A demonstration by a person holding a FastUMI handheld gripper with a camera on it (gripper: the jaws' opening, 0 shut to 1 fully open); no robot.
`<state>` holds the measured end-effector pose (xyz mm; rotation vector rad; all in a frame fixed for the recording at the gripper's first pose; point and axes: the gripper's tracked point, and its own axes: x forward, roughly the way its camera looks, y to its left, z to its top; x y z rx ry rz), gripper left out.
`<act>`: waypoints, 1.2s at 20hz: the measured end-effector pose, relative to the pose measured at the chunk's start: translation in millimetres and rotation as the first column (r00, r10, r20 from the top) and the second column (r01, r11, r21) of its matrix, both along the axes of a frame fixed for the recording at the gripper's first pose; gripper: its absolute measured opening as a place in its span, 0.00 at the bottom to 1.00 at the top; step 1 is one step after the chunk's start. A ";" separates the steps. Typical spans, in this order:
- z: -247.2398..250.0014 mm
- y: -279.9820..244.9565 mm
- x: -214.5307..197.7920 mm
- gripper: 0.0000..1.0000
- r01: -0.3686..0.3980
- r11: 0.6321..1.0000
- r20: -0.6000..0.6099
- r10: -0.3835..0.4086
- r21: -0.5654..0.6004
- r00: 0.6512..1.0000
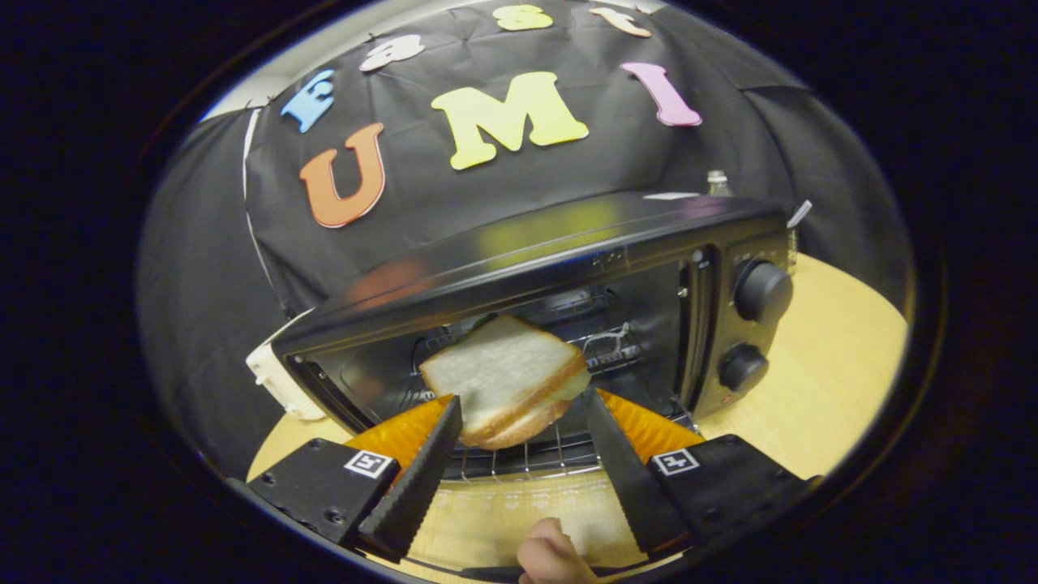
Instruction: Open the toaster oven, put the food inside, and close the toaster oven door.
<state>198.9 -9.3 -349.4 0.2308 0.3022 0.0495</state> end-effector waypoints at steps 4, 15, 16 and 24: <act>-7.0 -0.6 -34.2 1.00 -0.029 0.993 0.011 0.031 -0.112 0.999; -36.3 18.5 -137.4 1.00 -0.040 0.987 0.067 0.051 -0.158 0.996; -37.8 19.6 -144.4 1.00 -0.033 0.981 0.077 0.049 -0.191 0.996; -66.5 27.7 -161.6 1.00 -0.042 0.929 0.028 0.057 -0.367 0.998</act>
